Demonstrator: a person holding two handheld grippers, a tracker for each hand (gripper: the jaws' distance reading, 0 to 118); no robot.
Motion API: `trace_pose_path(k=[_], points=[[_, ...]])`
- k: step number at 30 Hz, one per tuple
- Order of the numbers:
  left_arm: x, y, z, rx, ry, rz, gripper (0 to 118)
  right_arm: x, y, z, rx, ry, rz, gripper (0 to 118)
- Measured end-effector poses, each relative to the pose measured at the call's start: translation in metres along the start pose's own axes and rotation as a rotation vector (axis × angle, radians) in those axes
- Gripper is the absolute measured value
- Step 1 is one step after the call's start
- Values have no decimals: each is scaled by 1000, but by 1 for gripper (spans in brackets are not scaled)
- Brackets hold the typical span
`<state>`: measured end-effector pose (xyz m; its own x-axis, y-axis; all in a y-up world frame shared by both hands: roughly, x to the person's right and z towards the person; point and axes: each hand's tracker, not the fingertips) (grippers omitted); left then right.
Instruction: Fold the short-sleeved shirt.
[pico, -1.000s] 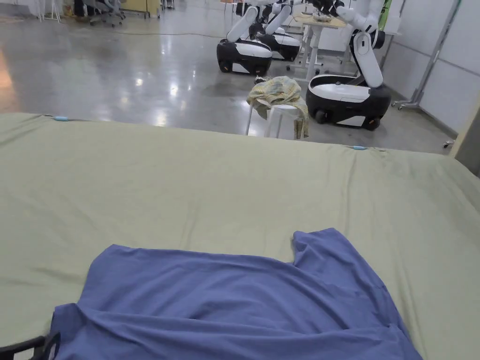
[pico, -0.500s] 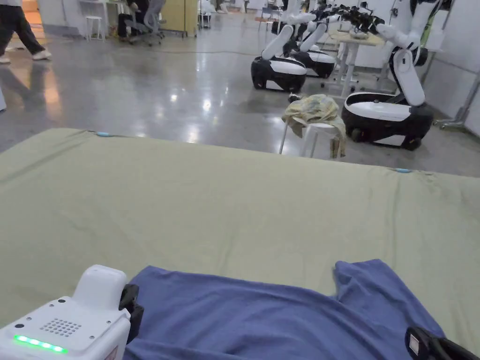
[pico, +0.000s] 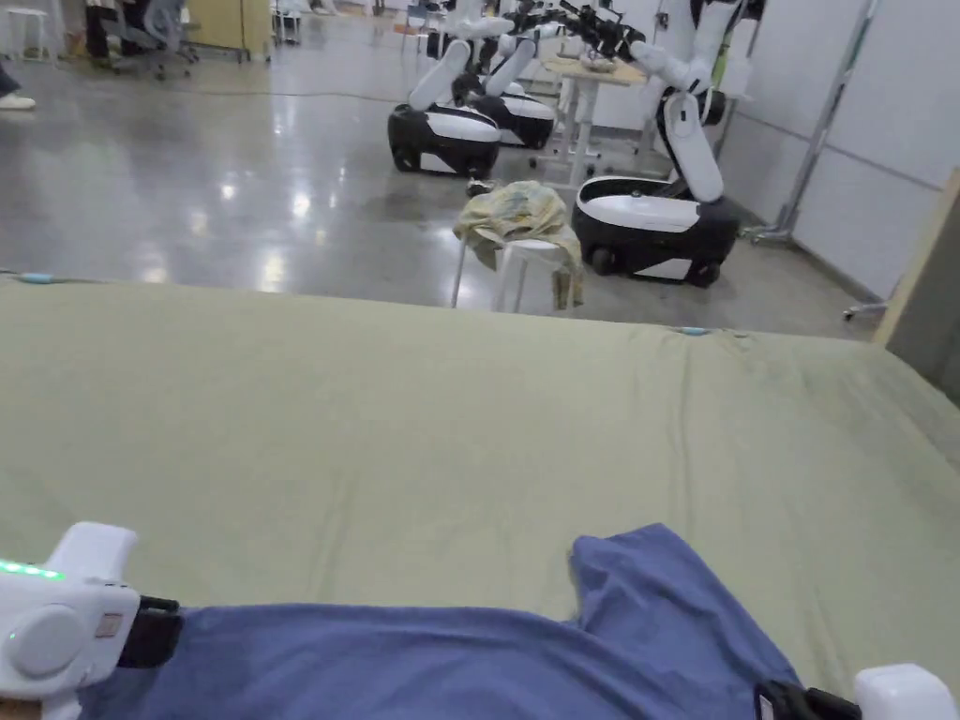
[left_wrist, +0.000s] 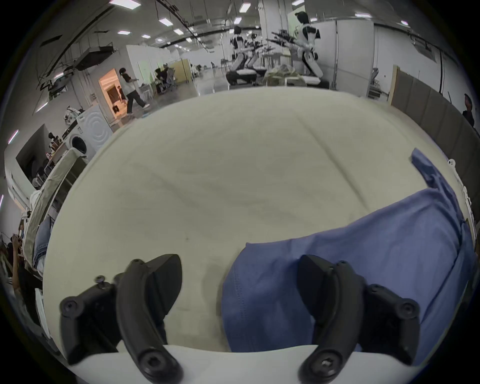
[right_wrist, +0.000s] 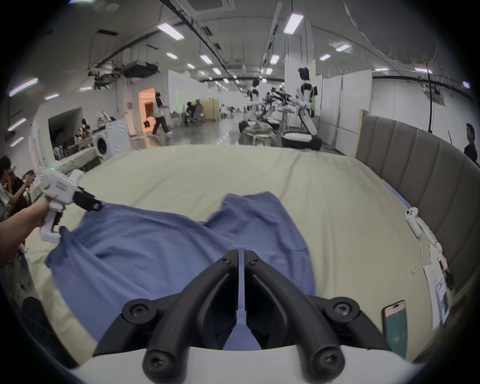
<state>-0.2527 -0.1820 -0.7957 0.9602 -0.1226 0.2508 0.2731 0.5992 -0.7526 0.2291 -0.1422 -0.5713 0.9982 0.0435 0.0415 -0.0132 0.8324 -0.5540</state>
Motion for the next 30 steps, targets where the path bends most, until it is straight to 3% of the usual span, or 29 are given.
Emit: trace_pose_path(k=[1, 2, 3, 4, 6, 7, 9, 10, 11, 12, 13, 15, 16, 19, 23, 27, 30], points=[[2, -2, 1, -36, -13, -11, 13, 9, 5, -12, -29, -28, 4, 15], [1, -4, -1, -48, -75, 12, 12, 19, 11, -25, -65, -44, 5, 25], [6, -5, 7, -17, -105, 60, 9, 30, 16, -40, -104, -37, 4, 40], [13, -5, 16, -2, -57, 22, 9, 39, 22, -57, -158, -26, -2, 63], [14, -2, 22, 19, -59, -8, 9, 53, 32, -95, -248, -30, -2, 70], [17, 0, 34, 50, -63, -8, 9, 61, 35, -115, -282, -40, 0, 92], [22, 6, 56, 93, -61, -1, 9, 70, 38, -148, -303, -70, 3, 95], [15, 9, 57, 99, -74, 6, 9, 76, 38, -164, -332, -95, -17, 94], [16, 12, 65, 107, -76, 8, 9, 82, 37, -176, -367, -84, -51, 83], [17, 14, 71, 111, -77, 7, 9, 86, 36, -183, -392, -64, -81, 47], [18, 15, 78, 117, -75, 1, 9, 89, 36, -186, -396, -63, -104, 0], [7, 13, 75, 136, -71, -1, 9, 87, 40, -174, -352, -53, -115, 0], [4, 14, 81, 151, -67, 5, 9, 85, 46, -162, -323, 8, -123, 0], [-7, 7, 101, 202, -97, 57, 9, 76, 65, -104, -173, 6, -36, 0], [-11, -20, 165, 292, -112, 59, 9, 75, 75, 0, -29, 56, -22, 0], [-21, -66, 215, 334, -135, 67, 9, 69, 47, 81, 2, 62, -6, 0], [-21, -114, 228, 268, -163, 88, 9, 62, 1, 114, -42, 52, 15, 0]])
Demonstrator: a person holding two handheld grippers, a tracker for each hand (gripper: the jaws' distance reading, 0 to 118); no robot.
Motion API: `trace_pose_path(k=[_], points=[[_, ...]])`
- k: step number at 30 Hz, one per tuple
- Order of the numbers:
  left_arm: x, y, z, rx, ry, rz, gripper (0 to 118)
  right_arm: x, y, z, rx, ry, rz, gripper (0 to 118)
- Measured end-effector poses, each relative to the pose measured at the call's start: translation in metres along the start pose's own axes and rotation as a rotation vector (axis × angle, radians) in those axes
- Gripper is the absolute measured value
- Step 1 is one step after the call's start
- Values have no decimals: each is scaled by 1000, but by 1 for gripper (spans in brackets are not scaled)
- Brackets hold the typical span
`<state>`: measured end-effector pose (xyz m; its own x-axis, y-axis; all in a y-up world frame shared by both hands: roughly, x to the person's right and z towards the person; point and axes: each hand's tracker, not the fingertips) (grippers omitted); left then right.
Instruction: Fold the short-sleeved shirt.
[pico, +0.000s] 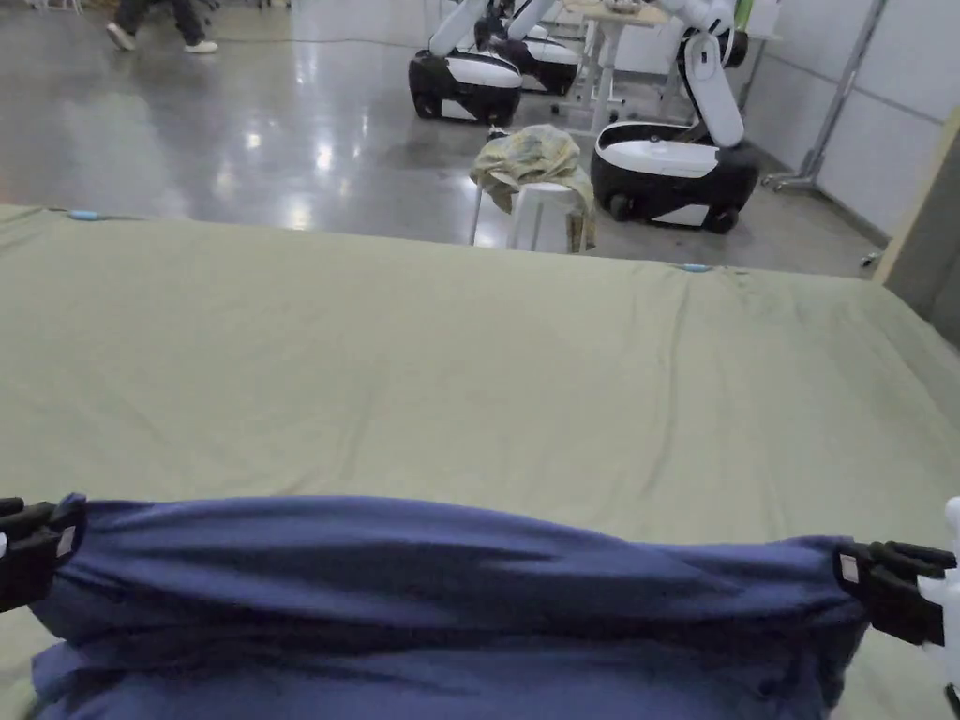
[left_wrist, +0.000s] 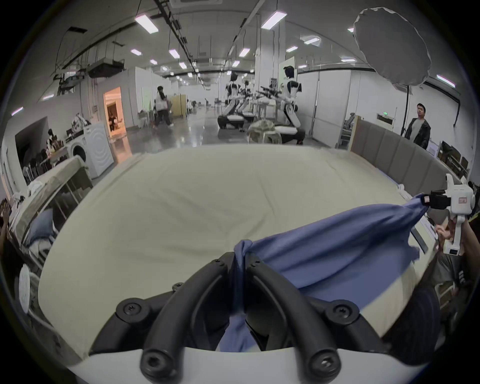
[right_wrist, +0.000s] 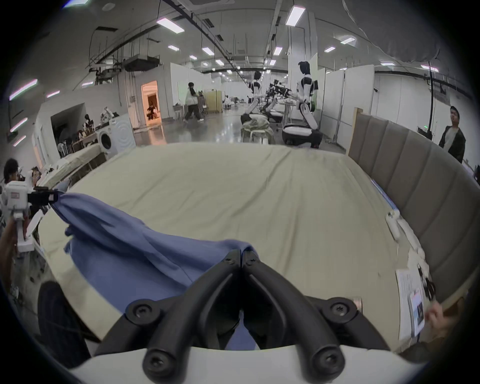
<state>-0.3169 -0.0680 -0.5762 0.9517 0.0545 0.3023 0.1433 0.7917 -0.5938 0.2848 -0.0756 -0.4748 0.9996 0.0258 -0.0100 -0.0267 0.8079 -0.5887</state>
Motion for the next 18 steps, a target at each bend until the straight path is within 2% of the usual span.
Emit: trace_pose_path(k=[2, 5, 9, 10, 12, 13, 14, 15, 18], points=[[-3, -35, 2, -103, 11, -16, 9, -6, -39, 3, -88, -10, 10, 0], [2, -84, -10, -222, -30, 48, 9, 1, -95, -19, -215, -3, -62, 0], [14, -93, -24, -217, 19, 29, 11, 1, -110, -28, -214, -23, -106, 1], [14, -84, -20, -198, 17, 34, 31, 0, -100, -20, -165, -40, -125, 14], [23, -62, 5, -41, 43, 20, 82, -8, -77, 0, -81, -31, -130, 64], [30, -51, 18, 61, 46, 6, 94, -14, -62, 11, -23, -16, -125, 95], [37, -40, 29, 167, 59, -12, 94, -24, -50, 20, 48, -10, -122, 106], [44, -31, 35, 249, 72, -18, 94, -34, -40, 26, 113, 0, -113, 109], [67, -20, 46, 438, 69, -23, 94, -73, -20, 38, 334, 4, -83, 109]])
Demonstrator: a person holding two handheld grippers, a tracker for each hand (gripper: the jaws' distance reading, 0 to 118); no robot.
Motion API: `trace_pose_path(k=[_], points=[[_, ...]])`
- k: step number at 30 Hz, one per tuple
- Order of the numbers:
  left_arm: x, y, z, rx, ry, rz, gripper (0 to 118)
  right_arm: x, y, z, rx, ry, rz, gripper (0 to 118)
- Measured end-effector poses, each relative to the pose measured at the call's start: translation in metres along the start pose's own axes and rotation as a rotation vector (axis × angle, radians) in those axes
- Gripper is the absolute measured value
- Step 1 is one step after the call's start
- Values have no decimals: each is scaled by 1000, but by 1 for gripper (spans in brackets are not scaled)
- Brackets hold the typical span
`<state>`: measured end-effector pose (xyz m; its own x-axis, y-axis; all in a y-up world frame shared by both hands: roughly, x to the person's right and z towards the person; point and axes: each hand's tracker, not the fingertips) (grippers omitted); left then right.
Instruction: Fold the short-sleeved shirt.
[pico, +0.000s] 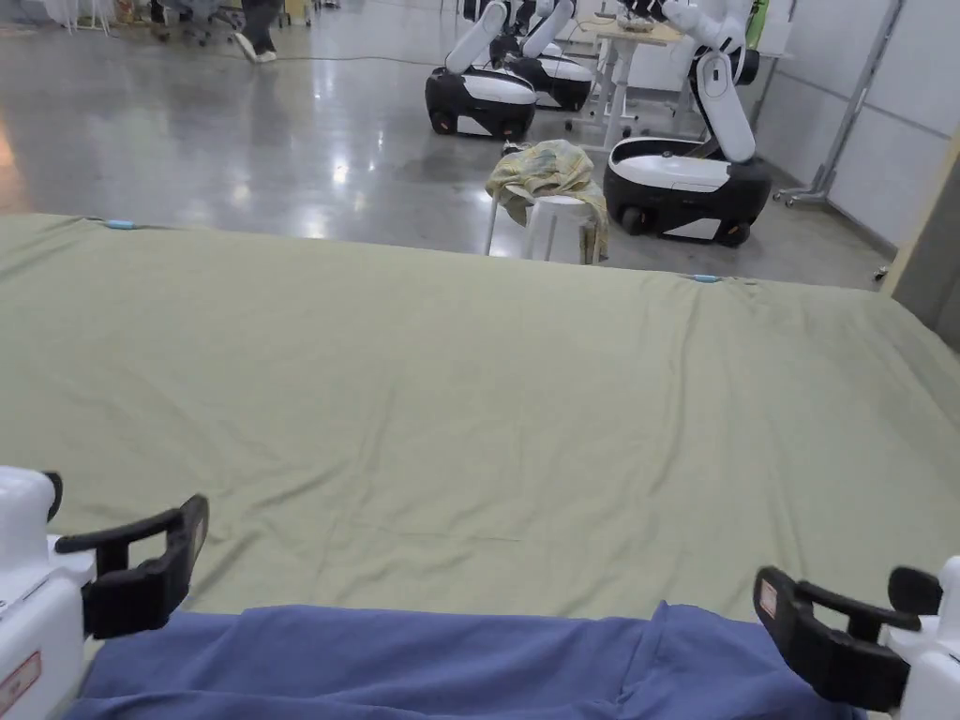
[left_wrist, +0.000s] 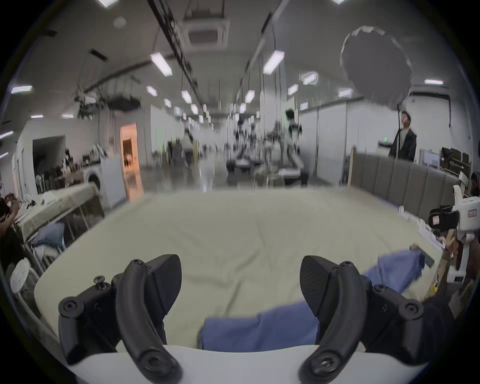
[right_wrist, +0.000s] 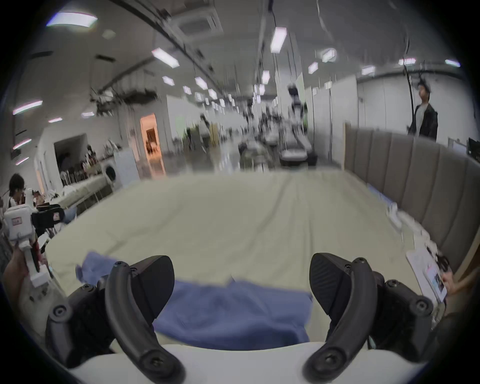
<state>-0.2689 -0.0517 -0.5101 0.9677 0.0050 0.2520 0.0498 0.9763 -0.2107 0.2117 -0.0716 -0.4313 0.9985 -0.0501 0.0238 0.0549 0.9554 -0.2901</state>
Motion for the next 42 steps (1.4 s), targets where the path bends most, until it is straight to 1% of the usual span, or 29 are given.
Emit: trace_pose_path(k=[1, 2, 3, 4, 5, 6, 7, 8, 9, 13, 14, 15, 16, 17, 18, 19, 22, 23, 25, 29, 31, 33, 36, 37, 38, 39, 40, 41, 42], points=[[7, 2, -2, 30, 9, -7, 93, -13, 1, 0, 65, 1, 24, 105], [13, -2, -8, -7, 9, -9, 91, -26, 1, -1, 115, -13, 53, 92], [18, -1, -12, -26, 14, -7, 84, -38, -1, -4, 126, -26, 73, 60], [22, -3, -16, -69, 27, 16, 42, -48, -3, -9, 112, -26, 80, 9], [24, -6, -17, -61, 16, 31, 4, -56, -4, -13, 106, -37, 83, 3], [24, -8, -18, -65, 2, 39, 4, -62, -6, -16, 108, -44, 84, 3], [27, -13, -19, -74, 75, 24, 4, -65, -8, -17, 117, -34, 72, 3], [24, -13, -18, -72, 1, 54, 4, -67, -7, -18, 98, -3, 51, 3], [21, -13, -16, -77, 4, 63, 4, -70, -7, -19, 86, 1, 47, 3], [-39, -29, -10, -161, 23, 106, 6, -77, -9, -21, 63, 6, 96, 3], [-59, -32, -2, -196, 19, 124, 20, -79, -10, -22, 54, 8, 102, 3], [-77, -39, 1, -234, -18, 163, 47, -80, -11, -23, 46, 11, 110, 3], [-99, -47, 4, -299, -85, 222, 66, -83, -14, -25, 30, 14, 122, 3], [-119, -53, 7, -352, -153, 312, 76, -86, -16, -27, 13, 16, 130, 3], [-137, -60, 7, -388, -180, 386, 76, -89, -19, -29, -2, 23, 132, 3], [-161, -71, 7, -431, -218, 523, 100, -95, -23, -33, -23, 35, 134, 3], [-198, -97, 0, -505, -381, 865, 100, -113, -34, -43, -69, 51, 149, 3], [-204, -109, -7, -520, -427, 940, 100, -121, -36, -46, -81, 56, 154, 3], [-217, -134, -26, -572, -503, 983, 100, -135, -42, -54, -108, 67, 158, 3], [-208, -180, -75, -739, -617, 1051, 99, -154, -45, -64, -137, 80, 143, 3], [-203, -187, -92, -660, -752, 1126, 99, -161, -42, -67, -143, 82, 142, 3], [-196, -190, -112, -681, -854, 1221, 99, -166, -39, -70, -145, 84, 147, 3], [-166, -195, -133, -689, -952, 1177, 99, -171, -37, -73, -148, 91, 156, 3], [-158, -195, -140, -685, -949, 1175, 96, -173, -35, -74, -147, 92, 162, 3], [-155, -191, -141, -688, -932, 1175, 80, -175, -33, -73, -144, 95, 165, 3], [-155, -186, -139, -699, -885, 1140, 39, -175, -32, -72, -140, 98, 168, 3], [-154, -181, -137, -744, -805, 1056, 6, -176, -31, -70, -135, 101, 168, 3], [-150, -182, -136, -790, -610, 902, 6, -177, -29, -68, -128, 107, 168, 3], [-149, -186, -133, -825, -512, 837, 6, -177, -28, -66, -123, 112, 168, 3]])
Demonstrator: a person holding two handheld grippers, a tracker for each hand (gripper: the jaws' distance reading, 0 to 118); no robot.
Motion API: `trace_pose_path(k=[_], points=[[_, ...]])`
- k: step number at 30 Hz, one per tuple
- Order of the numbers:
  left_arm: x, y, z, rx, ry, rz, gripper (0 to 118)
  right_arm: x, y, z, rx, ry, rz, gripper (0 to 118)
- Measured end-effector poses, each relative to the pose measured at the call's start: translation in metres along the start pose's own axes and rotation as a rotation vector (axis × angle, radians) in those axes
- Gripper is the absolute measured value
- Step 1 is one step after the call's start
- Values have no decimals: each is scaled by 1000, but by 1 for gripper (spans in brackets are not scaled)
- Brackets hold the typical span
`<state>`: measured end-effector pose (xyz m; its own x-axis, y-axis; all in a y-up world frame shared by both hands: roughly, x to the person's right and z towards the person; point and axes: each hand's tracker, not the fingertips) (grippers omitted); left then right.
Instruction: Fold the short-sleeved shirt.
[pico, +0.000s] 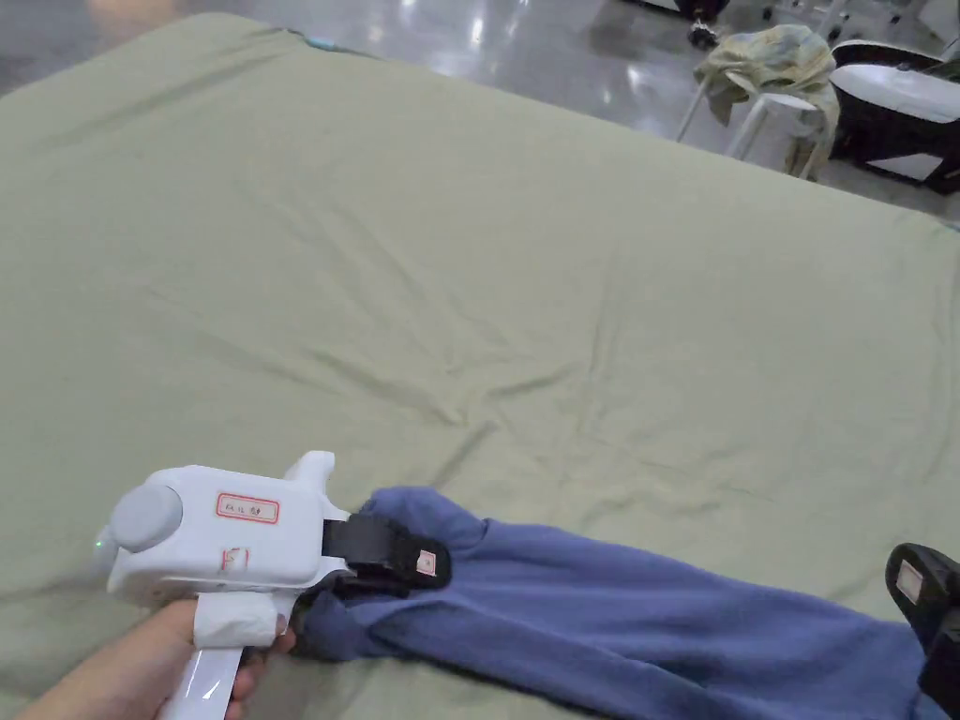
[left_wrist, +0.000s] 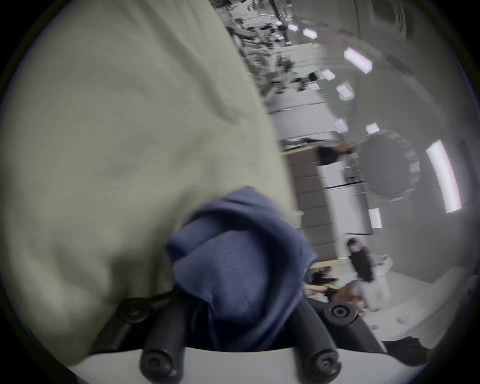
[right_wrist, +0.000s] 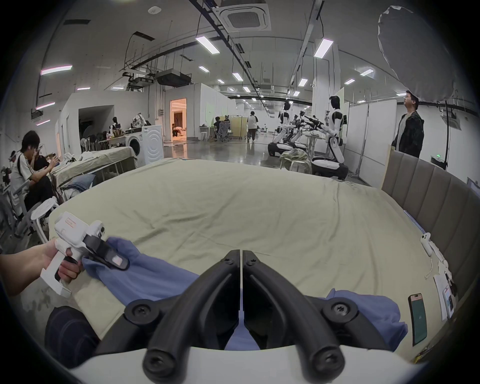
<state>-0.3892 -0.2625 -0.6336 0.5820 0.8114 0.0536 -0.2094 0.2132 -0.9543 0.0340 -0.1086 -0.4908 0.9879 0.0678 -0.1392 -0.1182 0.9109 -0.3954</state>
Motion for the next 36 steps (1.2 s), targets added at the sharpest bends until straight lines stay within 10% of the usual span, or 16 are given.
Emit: trace_pose_path(k=[1, 13, 25, 26, 29, 36], points=[[5, -1, 8, -9, -164, 41, 6, 1, 1, 3, 6, 5, -1, 3], [150, -30, 53, 268, 262, -167, 6, 22, -9, 60, 117, 7, 6, 3], [238, -79, -167, 186, 385, -142, 7, 79, -42, 93, 176, 23, -77, 3], [233, -79, -180, 180, 419, -144, 14, 84, -44, 94, 172, 24, -90, 3], [231, -82, -196, 172, 402, -222, 89, 100, -47, 98, 149, 26, -129, 3], [271, -92, -93, 422, 147, -341, 91, 124, -48, 106, 152, 6, -109, 3]])
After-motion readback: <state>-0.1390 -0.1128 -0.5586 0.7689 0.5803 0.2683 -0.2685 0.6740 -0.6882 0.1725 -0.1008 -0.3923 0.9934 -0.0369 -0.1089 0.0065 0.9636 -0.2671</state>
